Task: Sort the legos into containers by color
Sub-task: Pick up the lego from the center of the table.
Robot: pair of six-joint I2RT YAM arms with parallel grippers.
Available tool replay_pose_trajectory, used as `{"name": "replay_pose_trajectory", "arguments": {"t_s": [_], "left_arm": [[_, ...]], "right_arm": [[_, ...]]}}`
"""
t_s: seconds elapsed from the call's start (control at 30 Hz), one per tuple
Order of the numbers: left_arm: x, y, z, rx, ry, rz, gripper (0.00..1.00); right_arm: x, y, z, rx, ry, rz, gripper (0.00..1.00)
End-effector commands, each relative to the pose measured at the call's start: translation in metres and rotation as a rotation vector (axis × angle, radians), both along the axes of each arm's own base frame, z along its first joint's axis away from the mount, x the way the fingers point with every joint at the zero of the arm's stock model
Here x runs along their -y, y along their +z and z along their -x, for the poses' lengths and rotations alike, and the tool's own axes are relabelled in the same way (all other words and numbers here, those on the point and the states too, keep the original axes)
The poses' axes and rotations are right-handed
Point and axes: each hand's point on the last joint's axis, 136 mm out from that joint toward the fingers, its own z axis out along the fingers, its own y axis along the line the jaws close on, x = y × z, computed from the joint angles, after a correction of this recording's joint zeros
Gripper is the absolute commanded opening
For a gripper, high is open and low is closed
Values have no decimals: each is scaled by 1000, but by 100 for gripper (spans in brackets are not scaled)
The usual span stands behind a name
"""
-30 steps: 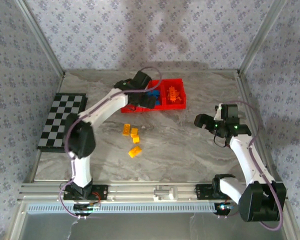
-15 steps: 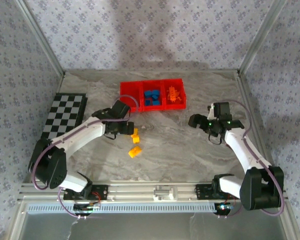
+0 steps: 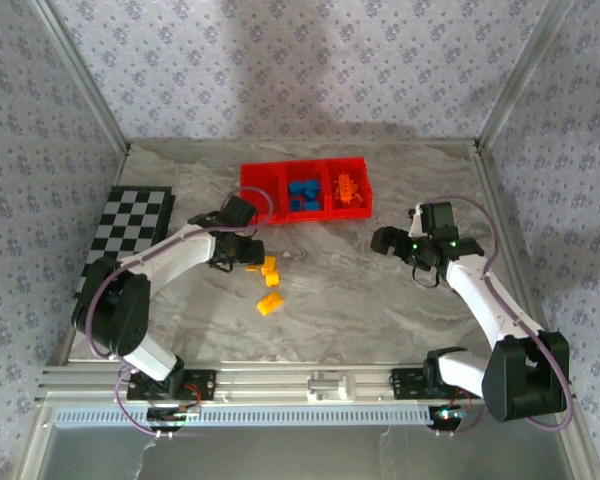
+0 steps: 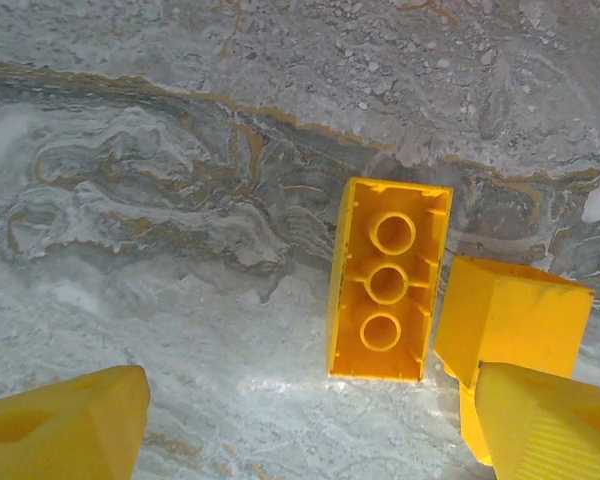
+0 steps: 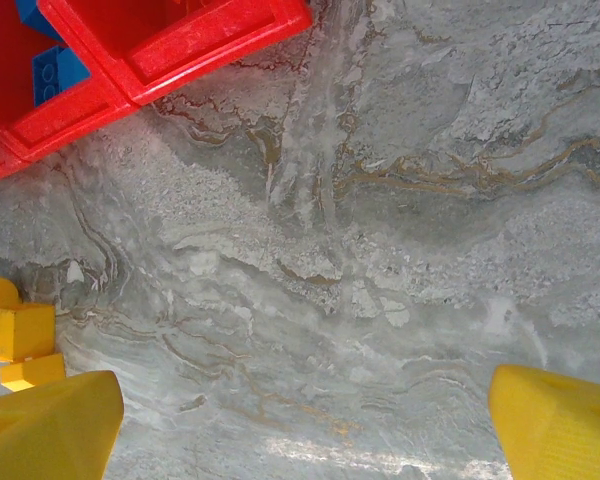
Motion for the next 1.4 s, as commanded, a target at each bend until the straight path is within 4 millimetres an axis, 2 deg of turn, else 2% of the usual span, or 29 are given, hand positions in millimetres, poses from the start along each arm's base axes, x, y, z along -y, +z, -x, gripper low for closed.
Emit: {"name": "replay_pose_trajectory", "arguments": {"t_s": [0.0,0.27,0.47,0.73,1.2,1.37], "left_arm": [[11,8,-13,16,-32,28,84],[20,0,-18,-16,-72,35,83],[16,-14,-20,-54,-59,22,81],[8,-18,-24,-65,-41,39,78],[19,-33,-28,-122,-95,56,75],[18,-43,-31,-151,-93,32,71]], "right_arm": [[2,12,0,18,-15,12,96],[6,12,2,20,-20,27,96],[7,11,2,17,-19,31,96],[9,11,4,15,-24,39,96],[10,10,4,13,-29,40,96],[11,10,3,14,-31,41,96]]}}
